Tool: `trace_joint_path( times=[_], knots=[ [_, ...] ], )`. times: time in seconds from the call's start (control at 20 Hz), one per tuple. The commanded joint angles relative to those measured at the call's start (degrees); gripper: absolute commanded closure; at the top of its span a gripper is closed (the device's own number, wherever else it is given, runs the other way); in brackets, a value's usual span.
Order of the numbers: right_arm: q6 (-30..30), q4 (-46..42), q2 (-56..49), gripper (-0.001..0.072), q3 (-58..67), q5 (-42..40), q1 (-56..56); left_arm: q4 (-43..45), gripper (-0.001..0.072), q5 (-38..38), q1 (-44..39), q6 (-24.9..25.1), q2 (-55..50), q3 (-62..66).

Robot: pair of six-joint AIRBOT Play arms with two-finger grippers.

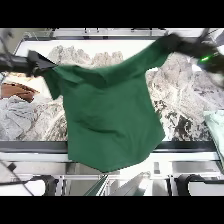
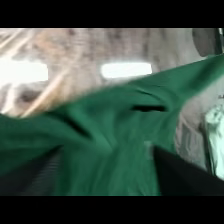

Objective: Fold the shirts.

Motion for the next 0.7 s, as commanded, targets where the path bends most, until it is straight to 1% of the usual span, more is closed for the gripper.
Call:
trace_joint_path(
  times=[0.0, 0.15, 0.2, 0.25, 0.3, 0.35, 0.45, 0.55, 0.65],
  knots=[
    [6.7, -1.2, -12.5, 0.0275, 2.3, 8.9, -2.5, -0.3, -0.0010, -1.9, 3.4, 0.6, -14.5, 4.4],
    [10.0, -1.5, -12.5, 0.0283, 2.2, 25.2, -10.1, 0.0, -0.0010, 3.0, 6.7, 0.5, -19.3, 12.0],
    [11.6, -1.8, -12.5, 0.0297, 1.9, 31.0, -12.4, 0.8, -0.0006, 3.7, 7.5, 0.5, -20.3, 14.3],
    [12.8, -1.8, -12.0, 0.0370, 0.2, 36.4, -14.4, 2.4, -0.0006, 3.5, 7.8, -0.7, -20.9, 15.9],
    [13.9, -1.9, -10.6, 0.0369, -3.2, 39.7, -15.9, 4.8, -0.0005, 2.9, 7.7, -2.2, -21.7, 17.3],
    [14.4, -2.9, -8.4, 0.0368, -7.6, 40.2, -17.0, 6.5, -0.0005, 2.9, 7.1, -2.6, -22.8, 18.8],
    [14.5, -8.0, -2.2, 0.0368, -18.9, 37.2, -18.5, 8.9, -0.0005, 3.5, 5.0, -3.2, -26.5, 23.7],
    [18.3, -14.9, 5.0, 0.0367, -30.4, 32.1, -19.1, 10.9, -0.0005, 2.4, 2.6, -4.0, -30.8, 29.2],
    [22.6, -21.2, 12.9, 0.0364, -40.7, 26.1, -18.4, 12.7, -0.0005, -0.5, 0.3, -4.0, -34.9, 34.4]
  ],
)
